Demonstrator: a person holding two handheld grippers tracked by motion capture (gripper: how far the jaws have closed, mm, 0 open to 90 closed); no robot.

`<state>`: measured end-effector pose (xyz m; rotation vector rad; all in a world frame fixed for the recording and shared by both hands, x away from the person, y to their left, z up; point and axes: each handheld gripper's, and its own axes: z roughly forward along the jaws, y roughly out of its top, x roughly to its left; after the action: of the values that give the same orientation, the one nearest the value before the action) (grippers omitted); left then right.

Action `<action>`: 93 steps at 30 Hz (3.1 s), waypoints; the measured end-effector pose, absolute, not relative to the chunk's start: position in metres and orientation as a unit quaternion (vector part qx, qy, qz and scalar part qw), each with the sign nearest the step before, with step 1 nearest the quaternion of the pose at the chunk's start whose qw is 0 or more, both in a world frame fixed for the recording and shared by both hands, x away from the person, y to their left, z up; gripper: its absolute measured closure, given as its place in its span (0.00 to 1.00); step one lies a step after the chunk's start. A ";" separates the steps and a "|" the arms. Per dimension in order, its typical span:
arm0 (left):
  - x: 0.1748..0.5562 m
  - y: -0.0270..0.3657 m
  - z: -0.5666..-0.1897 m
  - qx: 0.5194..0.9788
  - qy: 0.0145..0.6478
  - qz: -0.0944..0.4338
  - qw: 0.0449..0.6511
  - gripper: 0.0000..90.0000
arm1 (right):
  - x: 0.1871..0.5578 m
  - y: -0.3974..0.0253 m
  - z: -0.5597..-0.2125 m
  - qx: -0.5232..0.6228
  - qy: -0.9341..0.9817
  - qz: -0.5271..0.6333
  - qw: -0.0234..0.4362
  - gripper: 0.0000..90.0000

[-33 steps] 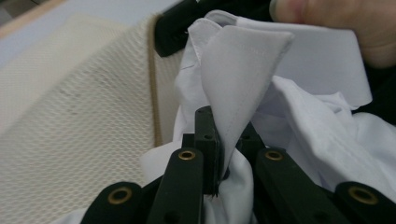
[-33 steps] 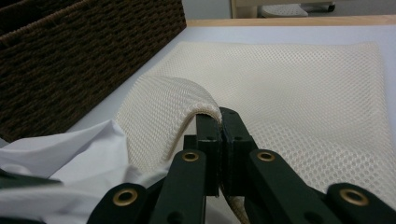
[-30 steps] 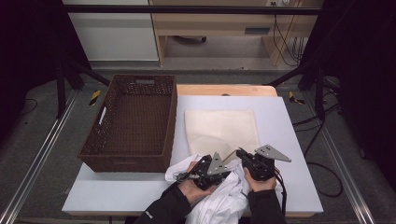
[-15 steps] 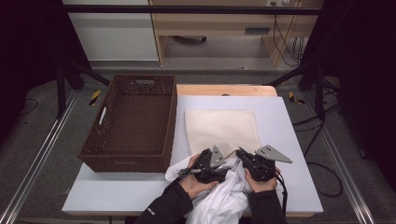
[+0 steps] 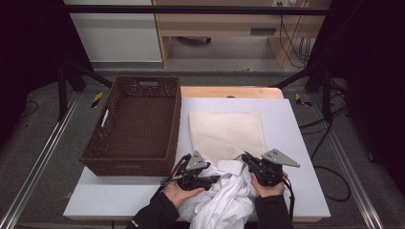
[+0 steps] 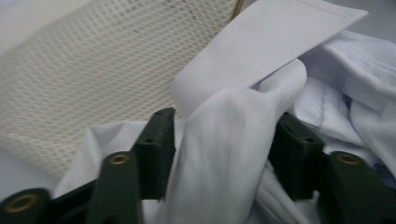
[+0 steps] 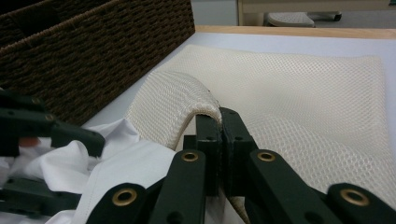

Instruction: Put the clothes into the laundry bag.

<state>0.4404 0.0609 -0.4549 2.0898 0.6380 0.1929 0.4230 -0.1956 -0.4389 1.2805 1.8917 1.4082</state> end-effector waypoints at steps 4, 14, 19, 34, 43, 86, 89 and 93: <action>0.438 0.057 -0.456 0.848 0.262 0.062 0.456 0.83 | 0.423 -0.194 -0.440 0.466 0.687 0.510 0.225 0.98; 0.415 0.035 -0.431 0.852 0.210 0.091 0.471 0.91 | 0.424 -0.196 -0.442 0.473 0.675 0.521 0.221 0.98; 0.418 0.019 -0.435 0.860 0.201 0.088 0.460 0.90 | 0.424 -0.196 -0.442 0.470 0.675 0.523 0.222 0.98; 0.438 0.003 -0.453 0.882 0.225 0.098 0.403 0.79 | 0.421 -0.192 -0.436 0.455 0.682 0.528 0.221 0.98; 0.445 0.025 -0.442 0.848 0.254 0.118 0.450 0.39 | 0.421 -0.193 -0.437 0.458 0.682 0.525 0.223 0.98; 0.417 0.056 -0.448 0.863 0.248 0.107 0.426 0.56 | 0.418 -0.195 -0.436 0.459 0.680 0.528 0.218 0.98; 0.418 0.053 -0.456 0.857 0.255 0.094 0.438 0.82 | 0.418 -0.193 -0.436 0.459 0.683 0.524 0.220 0.98; 0.412 0.048 -0.449 0.849 0.247 0.093 0.458 0.90 | 0.419 -0.192 -0.437 0.460 0.684 0.523 0.217 0.98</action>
<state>0.4122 0.0480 -0.4492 2.0921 0.6096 0.2281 0.4189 -0.1916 -0.4372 1.2735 1.8934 1.4495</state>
